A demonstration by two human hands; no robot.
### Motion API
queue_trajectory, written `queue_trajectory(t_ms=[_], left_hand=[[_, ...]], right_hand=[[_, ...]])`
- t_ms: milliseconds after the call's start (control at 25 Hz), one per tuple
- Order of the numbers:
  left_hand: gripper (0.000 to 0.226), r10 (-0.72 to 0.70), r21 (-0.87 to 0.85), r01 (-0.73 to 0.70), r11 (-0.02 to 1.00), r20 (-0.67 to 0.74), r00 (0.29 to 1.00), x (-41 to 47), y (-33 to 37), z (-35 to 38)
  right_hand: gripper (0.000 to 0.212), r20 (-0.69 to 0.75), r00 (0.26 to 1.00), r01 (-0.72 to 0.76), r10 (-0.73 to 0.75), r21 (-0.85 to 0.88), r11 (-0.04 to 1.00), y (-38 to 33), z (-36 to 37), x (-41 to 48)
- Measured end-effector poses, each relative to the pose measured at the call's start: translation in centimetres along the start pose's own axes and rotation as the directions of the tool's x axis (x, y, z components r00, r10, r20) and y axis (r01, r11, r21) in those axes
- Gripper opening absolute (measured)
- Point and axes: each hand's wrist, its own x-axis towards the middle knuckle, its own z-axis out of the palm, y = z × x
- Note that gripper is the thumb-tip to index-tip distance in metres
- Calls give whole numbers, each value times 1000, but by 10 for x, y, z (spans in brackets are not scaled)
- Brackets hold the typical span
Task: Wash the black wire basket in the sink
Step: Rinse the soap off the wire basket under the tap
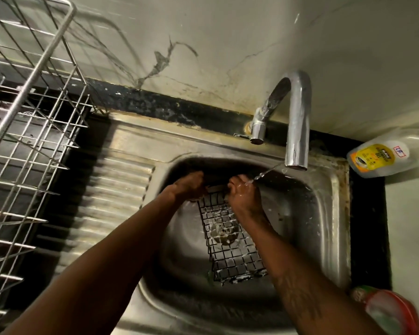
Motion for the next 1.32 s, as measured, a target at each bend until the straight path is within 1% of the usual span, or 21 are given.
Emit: queue_trajectory(t_ms=[40,80,120,160,240,280,360,400,440,480,520,600,640,680,760,800,920,1040,1160,1200,1320], left_hand=[[15,18,-7,-18,1000,39,999,-1,-3,-1],[21,32,-24,-30,999,74,997,-2,-7,-2],[26,42,-26,-39,999,108,993,-3,-9,-2],[25,42,-1,-42,999,137,990,-3,-10,-2],[12,52,87,-69,994,182,982,-5,-7,0],[13,42,89,-59,994,181,982,-7,-3,-1],[22,73,136,-93,986,142,987,-6,8,0],[24,116,145,-132,981,114,987,-7,17,0],[27,144,139,-157,978,100,985,-7,25,2],[29,147,125,-161,979,115,982,-5,32,4],[30,142,128,-161,979,149,979,0,39,8],[26,131,153,-162,975,193,972,7,47,19],[22,142,193,-182,964,202,969,8,48,21],[20,153,218,-195,956,194,969,10,48,23],[21,193,264,-221,939,127,973,16,45,25],[23,203,279,-223,934,99,974,17,44,24],[25,245,197,-246,949,28,969,24,44,26],[23,274,134,-275,952,22,961,26,49,35],[19,237,43,-239,970,51,970,31,42,42],[17,212,46,-216,975,69,975,32,34,39],[10,90,-17,-89,996,106,990,32,7,26]], right_hand=[[17,-81,997,0,0,-2,1000,0,-3,-2],[18,-92,996,-12,5,-75,997,2,-2,1],[18,-36,998,-60,57,-107,992,3,-2,5],[17,62,992,-97,106,-124,987,2,-2,10],[21,253,959,-88,126,-159,983,4,-3,18],[23,273,952,-103,142,-150,983,8,-4,23],[19,245,942,-202,228,-128,971,17,-9,31],[14,254,931,-235,264,-138,962,20,-11,33],[8,253,919,-279,302,-122,952,31,-6,37],[6,241,916,-306,319,-94,948,36,-5,36],[8,244,919,-306,309,-52,951,31,-9,29],[6,268,922,-281,280,-35,959,27,-10,19],[6,272,926,-266,263,-27,964,22,-10,17],[10,267,930,-255,254,-34,966,22,-9,17],[20,295,921,-257,255,-35,966,21,-12,18],[21,311,915,-260,258,-38,965,20,-16,18],[14,324,924,-186,205,-88,979,24,-23,19],[20,339,928,-91,156,-201,975,22,-26,14],[29,300,928,-145,221,-254,956,27,-33,10],[29,295,927,-148,234,-287,947,28,-35,8],[17,261,924,-189,279,-321,928,35,-30,11]])
